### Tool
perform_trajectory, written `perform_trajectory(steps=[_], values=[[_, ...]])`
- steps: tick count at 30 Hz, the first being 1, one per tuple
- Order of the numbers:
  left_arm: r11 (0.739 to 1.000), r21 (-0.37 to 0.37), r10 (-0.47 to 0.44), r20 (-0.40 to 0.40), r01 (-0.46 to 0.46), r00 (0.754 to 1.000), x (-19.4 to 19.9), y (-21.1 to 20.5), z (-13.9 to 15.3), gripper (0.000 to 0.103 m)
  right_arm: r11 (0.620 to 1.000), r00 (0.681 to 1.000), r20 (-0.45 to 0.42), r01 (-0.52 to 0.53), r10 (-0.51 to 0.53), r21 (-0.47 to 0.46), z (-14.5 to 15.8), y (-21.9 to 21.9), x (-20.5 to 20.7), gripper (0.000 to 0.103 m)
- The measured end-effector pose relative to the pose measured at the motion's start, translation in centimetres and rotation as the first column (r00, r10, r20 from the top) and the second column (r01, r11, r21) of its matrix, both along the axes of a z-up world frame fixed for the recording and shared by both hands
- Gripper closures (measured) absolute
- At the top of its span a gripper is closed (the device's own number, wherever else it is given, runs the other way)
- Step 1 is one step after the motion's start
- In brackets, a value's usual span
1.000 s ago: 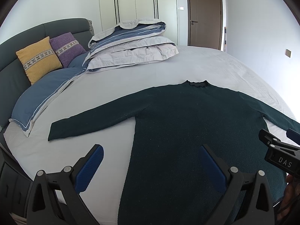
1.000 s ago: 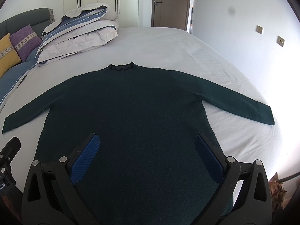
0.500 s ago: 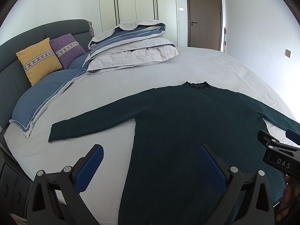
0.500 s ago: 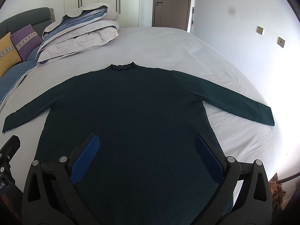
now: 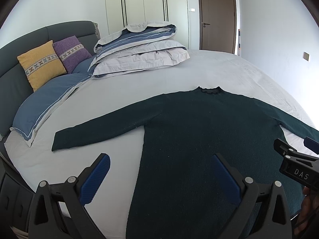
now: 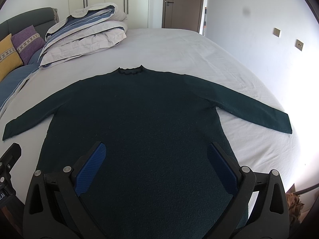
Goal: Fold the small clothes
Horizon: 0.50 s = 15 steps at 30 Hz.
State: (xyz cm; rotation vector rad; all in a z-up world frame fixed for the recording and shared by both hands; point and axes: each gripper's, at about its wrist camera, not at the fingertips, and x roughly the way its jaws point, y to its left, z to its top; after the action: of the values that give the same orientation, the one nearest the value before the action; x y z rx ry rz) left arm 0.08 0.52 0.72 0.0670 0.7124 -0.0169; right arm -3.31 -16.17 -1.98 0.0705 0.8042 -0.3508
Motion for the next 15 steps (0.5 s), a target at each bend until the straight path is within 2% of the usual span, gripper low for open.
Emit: perform_trajectory(steps=[15], values=[[1.0, 0.002, -0.002, 0.002, 0.002, 1.0, 0.02, 0.05, 0.05, 0.0, 1.0, 1.0, -0.002, -0.001, 0.001, 0.001, -0.12, 0.09, 0.04, 0.0]])
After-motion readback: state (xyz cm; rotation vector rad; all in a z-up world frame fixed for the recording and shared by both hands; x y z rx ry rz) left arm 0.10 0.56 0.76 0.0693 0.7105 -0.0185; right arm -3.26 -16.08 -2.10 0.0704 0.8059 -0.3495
